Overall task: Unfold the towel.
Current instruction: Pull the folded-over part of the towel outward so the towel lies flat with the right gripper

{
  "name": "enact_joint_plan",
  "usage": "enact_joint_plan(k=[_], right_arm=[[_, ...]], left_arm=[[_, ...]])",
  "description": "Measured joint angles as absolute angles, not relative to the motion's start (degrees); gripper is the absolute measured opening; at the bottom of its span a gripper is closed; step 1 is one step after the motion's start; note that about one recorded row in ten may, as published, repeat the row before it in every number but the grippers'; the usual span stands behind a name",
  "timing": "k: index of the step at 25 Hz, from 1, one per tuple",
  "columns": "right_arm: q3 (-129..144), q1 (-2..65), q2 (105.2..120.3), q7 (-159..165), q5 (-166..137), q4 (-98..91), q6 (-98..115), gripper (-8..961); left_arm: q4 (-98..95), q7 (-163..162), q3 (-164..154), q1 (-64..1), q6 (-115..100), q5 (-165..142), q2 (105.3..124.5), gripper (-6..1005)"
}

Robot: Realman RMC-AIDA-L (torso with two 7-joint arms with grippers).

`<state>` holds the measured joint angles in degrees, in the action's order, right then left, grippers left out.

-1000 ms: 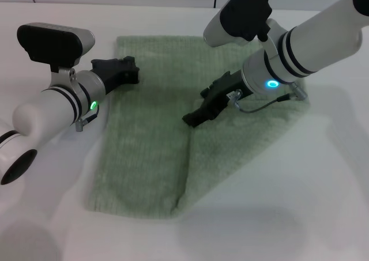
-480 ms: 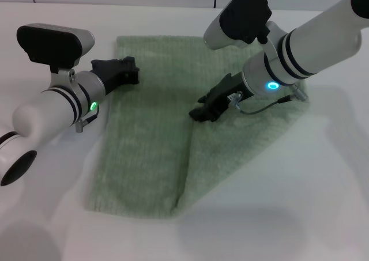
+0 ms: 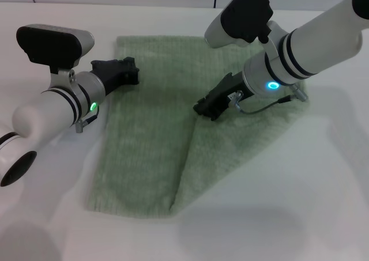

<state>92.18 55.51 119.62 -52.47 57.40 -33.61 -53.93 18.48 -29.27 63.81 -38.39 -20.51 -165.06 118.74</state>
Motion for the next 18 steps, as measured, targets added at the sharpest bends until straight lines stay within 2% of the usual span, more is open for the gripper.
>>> enact_joint_plan(k=[6,15,18], right_arm=[[92.57,54.05,119.44,-52.69,56.92,-36.74,-55.42,53],[91.01,41.98,119.01,-50.32,48.74,-61.38,-68.68,50],[89.56,40.19,119.07,-50.03,47.45,-65.80,-72.19,51]], left_arm=[[18.41,-29.27,63.81,-38.15,-20.48,-165.05,118.69,-1],[18.51,-29.27,63.81,-37.72,-20.64,-165.05,118.57,-1],[18.52,-29.27,63.81,-37.70,-20.65,-165.08,118.56,-1]])
